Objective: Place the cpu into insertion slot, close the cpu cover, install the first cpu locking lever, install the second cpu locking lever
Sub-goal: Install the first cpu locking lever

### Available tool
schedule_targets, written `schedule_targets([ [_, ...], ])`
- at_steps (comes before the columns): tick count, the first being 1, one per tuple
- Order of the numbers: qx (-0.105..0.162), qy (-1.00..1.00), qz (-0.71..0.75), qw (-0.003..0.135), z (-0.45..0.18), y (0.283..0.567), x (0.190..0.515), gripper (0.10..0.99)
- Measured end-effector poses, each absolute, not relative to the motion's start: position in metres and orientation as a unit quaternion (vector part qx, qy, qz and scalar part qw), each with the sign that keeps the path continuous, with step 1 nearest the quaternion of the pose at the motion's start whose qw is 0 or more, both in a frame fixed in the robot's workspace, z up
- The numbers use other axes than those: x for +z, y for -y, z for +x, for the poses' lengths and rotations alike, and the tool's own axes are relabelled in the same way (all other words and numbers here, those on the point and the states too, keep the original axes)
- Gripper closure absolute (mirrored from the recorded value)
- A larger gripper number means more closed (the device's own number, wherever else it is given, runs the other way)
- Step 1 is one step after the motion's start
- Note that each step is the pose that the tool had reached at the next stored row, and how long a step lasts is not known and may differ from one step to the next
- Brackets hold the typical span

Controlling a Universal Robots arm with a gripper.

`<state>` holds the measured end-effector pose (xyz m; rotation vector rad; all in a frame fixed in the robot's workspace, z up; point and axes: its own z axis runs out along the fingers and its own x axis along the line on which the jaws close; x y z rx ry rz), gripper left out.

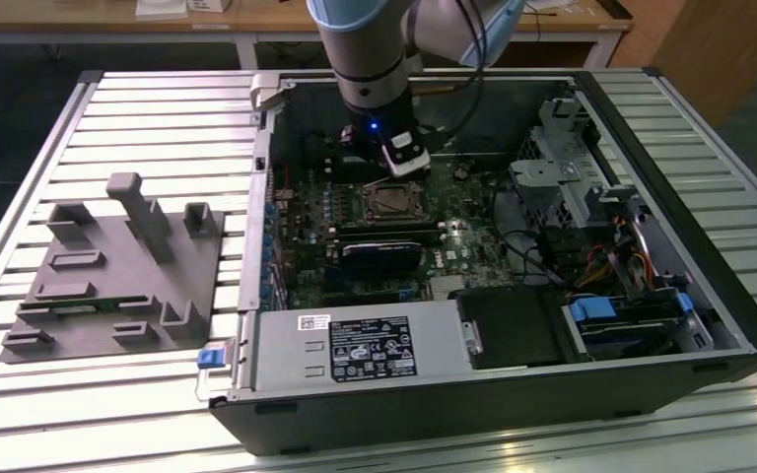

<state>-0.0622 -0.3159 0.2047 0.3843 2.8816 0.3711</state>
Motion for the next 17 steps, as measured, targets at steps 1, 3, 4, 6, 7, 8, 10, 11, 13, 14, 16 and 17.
schedule_targets([
  [1,0.124,-0.978,0.13,0.106,-0.062,0.315,0.204,0.98],
  [3,0.121,-0.978,0.13,0.106,-0.062,0.314,0.203,0.98],
  [4,0.119,-0.979,0.13,0.107,-0.062,0.314,0.202,0.98],
  [6,0.117,-0.979,0.129,0.107,-0.062,0.313,0.201,0.98],
  [7,0.116,-0.979,0.129,0.107,-0.062,0.312,0.201,0.98],
  [8,0.116,-0.979,0.129,0.108,-0.062,0.311,0.201,0.98],
  [10,0.115,-0.979,0.129,0.108,-0.062,0.309,0.2,0.98],
  [11,0.115,-0.979,0.129,0.108,-0.062,0.308,0.2,0.98],
  [13,0.114,-0.979,0.129,0.108,-0.062,0.306,0.2,0.98],
  [14,0.112,-0.979,0.129,0.108,-0.062,0.306,0.2,0.98],
  [16,0.109,-0.98,0.128,0.109,-0.062,0.305,0.199,0.98],
  [17,0.106,-0.98,0.128,0.109,-0.062,0.305,0.199,0.98],
])
